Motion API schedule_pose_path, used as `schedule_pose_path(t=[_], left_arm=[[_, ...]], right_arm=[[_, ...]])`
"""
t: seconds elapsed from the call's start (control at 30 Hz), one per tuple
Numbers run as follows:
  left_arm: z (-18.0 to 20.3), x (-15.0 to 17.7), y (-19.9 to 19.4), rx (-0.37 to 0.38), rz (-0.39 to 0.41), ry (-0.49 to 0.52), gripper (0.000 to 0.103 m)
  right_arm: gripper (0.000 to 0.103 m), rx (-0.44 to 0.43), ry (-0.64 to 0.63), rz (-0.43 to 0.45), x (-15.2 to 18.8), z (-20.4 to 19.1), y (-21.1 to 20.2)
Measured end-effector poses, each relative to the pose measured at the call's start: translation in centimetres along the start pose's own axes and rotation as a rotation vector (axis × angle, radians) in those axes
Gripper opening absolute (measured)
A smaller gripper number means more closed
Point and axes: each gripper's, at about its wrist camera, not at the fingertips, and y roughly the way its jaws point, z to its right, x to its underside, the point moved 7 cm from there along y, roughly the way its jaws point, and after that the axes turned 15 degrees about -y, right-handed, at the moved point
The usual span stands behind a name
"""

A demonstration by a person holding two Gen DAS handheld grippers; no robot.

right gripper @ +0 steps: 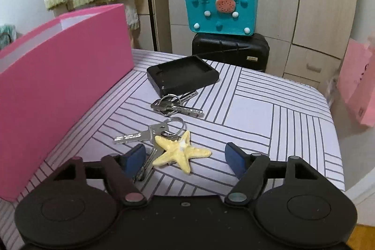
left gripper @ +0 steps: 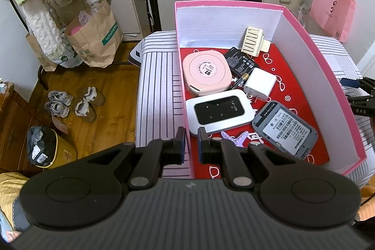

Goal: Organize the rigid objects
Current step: 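Return the right gripper to the table and grasp the yellow starfish, then carry the yellow starfish into the pink box and release it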

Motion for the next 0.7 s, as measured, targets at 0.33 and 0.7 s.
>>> schedule_pose_path(t=[0.33,0.7], left_arm=[[0.0,0.0,0.0,-0.001,0.001,0.002,0.010],[0.0,0.0,0.0,0.003,0.001,0.003,0.010]], right_arm=[[0.036,-0.030,0.046,0.032,0.3,0.6,-0.7],[0.036,-0.033,0.101,0.048,0.1,0.7,-1.3]])
